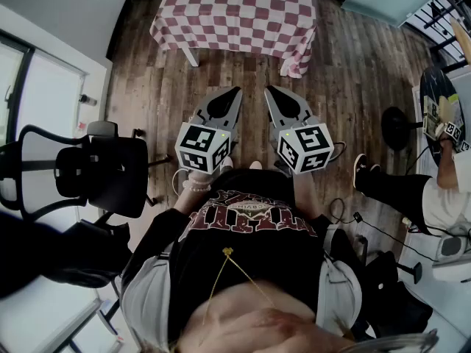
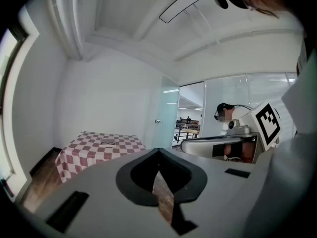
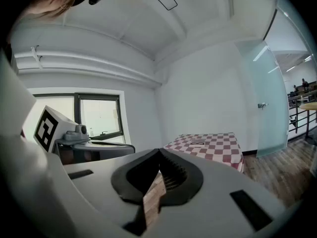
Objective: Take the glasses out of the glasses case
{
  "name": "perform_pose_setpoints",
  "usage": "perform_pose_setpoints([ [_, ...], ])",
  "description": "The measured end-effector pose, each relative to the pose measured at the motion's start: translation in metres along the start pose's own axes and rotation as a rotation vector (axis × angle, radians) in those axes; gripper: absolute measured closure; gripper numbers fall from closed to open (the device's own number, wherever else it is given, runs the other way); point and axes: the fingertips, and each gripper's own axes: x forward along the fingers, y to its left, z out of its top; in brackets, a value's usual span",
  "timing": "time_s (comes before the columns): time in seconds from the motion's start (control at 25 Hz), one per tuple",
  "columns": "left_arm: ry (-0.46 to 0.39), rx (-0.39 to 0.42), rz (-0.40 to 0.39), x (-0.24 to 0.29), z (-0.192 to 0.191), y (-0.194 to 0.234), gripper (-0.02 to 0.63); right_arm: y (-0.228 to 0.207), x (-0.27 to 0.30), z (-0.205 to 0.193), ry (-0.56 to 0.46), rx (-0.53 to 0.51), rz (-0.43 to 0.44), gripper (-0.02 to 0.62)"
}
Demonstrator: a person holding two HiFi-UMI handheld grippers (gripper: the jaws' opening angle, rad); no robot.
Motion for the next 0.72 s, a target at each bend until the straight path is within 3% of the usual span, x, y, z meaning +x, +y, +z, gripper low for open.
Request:
perform_pose_setpoints([
  [0.4,-0.002,-0.013,0.01,0.007,-0.004,-0.011,0.606,-0.016,-0.012,-0.004,-0.008,0.005,0.024,0.575],
  [0.72,-0.005,-0.039,0.067,0.01,-0.017,-0.019,0.607,-0.026,-0.017,-0.013,0.013,-0.009,0.062,0.575],
])
